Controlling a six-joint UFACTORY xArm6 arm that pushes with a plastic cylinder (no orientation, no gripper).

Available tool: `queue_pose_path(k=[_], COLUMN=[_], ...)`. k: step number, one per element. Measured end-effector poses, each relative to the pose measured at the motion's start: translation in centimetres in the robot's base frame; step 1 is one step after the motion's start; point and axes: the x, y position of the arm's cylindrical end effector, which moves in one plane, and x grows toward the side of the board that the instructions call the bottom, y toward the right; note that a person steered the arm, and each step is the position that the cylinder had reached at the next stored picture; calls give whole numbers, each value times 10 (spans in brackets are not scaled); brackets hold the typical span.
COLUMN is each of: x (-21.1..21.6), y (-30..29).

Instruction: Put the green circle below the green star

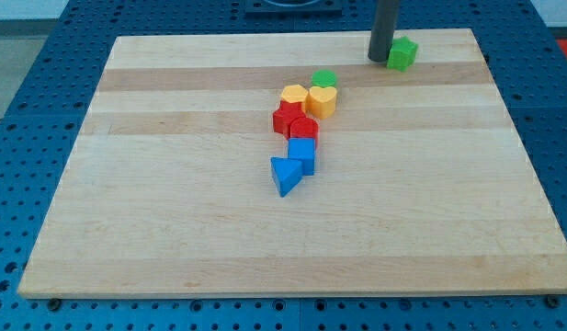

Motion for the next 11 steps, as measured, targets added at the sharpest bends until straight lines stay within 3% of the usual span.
queue_pose_path(k=[2, 4, 5, 6, 8, 9, 10, 11], x=[0, 11, 65, 86, 83, 82, 82, 61], y=[-10, -209, -235, -204, -79, -70, -132, -135])
